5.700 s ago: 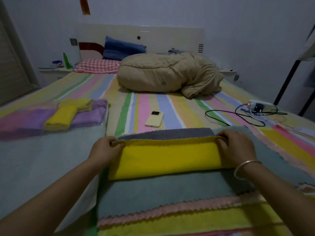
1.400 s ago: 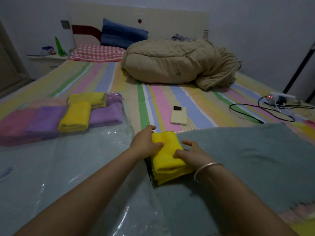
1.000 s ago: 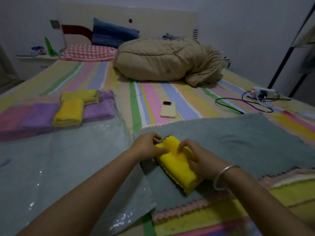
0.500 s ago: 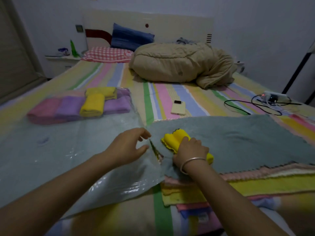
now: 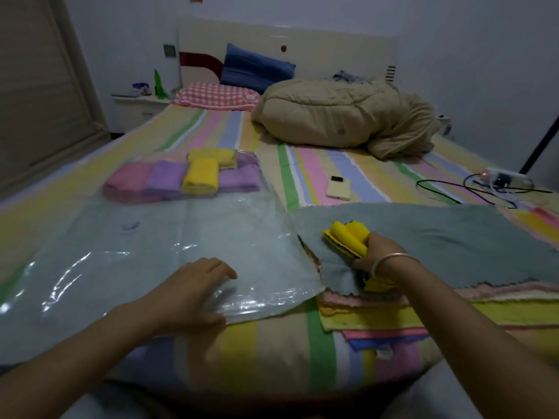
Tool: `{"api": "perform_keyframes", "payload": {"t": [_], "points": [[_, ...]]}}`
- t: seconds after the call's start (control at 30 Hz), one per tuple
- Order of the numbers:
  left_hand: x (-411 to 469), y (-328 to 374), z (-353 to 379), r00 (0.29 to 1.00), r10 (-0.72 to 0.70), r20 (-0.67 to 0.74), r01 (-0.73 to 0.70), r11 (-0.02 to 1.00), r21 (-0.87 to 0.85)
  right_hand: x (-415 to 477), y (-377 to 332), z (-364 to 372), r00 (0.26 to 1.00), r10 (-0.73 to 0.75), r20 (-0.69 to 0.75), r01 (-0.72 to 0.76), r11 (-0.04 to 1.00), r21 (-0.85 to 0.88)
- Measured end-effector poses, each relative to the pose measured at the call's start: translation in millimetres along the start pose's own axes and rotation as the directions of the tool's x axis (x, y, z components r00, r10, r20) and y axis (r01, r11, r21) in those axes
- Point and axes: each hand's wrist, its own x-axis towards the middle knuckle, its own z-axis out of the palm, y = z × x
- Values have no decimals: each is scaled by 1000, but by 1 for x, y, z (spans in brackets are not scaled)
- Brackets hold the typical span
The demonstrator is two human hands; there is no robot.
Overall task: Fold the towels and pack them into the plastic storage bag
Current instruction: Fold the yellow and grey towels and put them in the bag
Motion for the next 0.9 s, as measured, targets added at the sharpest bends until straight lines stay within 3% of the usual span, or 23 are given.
{"api": "perform_keyframes", "payload": {"t": [0.1, 0.17, 0.23, 0.3, 0.37, 0.43, 0.5, 0.57, 0.6, 0.67, 0.77, 0.83, 0.9], "points": [[-5, -5, -7, 999, -43, -15, 41, 997, -68, -12, -1, -1, 998, 16, -59, -12, 998, 66], [-7, -7, -10, 998, -64, -19, 62, 994, -93, -28, -5, -1, 985, 26, -171, 7, 982, 190], [-11, -8, -12, 995, -90, -47, 85, 992, -96, -49, -16, 0, 952, -11, -307, 117, 937, 328], [-15, -9, -13, 991, -113, -76, 108, 992, -64, -73, -32, 0, 911, -77, -406, 289, 821, 493], [-19, -11, -17, 986, -151, -67, 149, 988, -38, -98, -53, -6, 882, -162, -442, 442, 610, 658], [-22, -12, -24, 978, -195, -78, 190, 980, -67, -124, -75, -10, 828, -349, -438, 558, 440, 704], [-19, -13, -33, 953, -250, -171, 220, 960, -175, -147, -92, -4, 703, -594, -390, 686, 423, 592], [-14, -15, -43, 921, -298, -250, 212, 923, -320, -154, -105, 12, 529, -782, -329, 848, 480, 222], [-12, -15, -50, 910, -319, -264, 212, 907, -365, -150, -107, 23, 478, -821, -313, 864, 503, -1], [-8, -13, -62, 898, -339, -282, 201, 884, -422, -143, -113, 35, 536, -801, -268, 781, 591, -204], [-6, -8, -74, 884, -329, -331, 154, 876, -458, -140, -126, 43, 726, -669, -160, 636, 742, -214], [-5, -2, -80, 888, -286, -361, 109, 892, -439, -142, -142, 42, 811, -577, -98, 568, 817, -102], [-3, 3, -89, 912, -229, -341, 79, 913, -401, -140, -167, 38, 863, -500, -65, 504, 854, 130]]}}
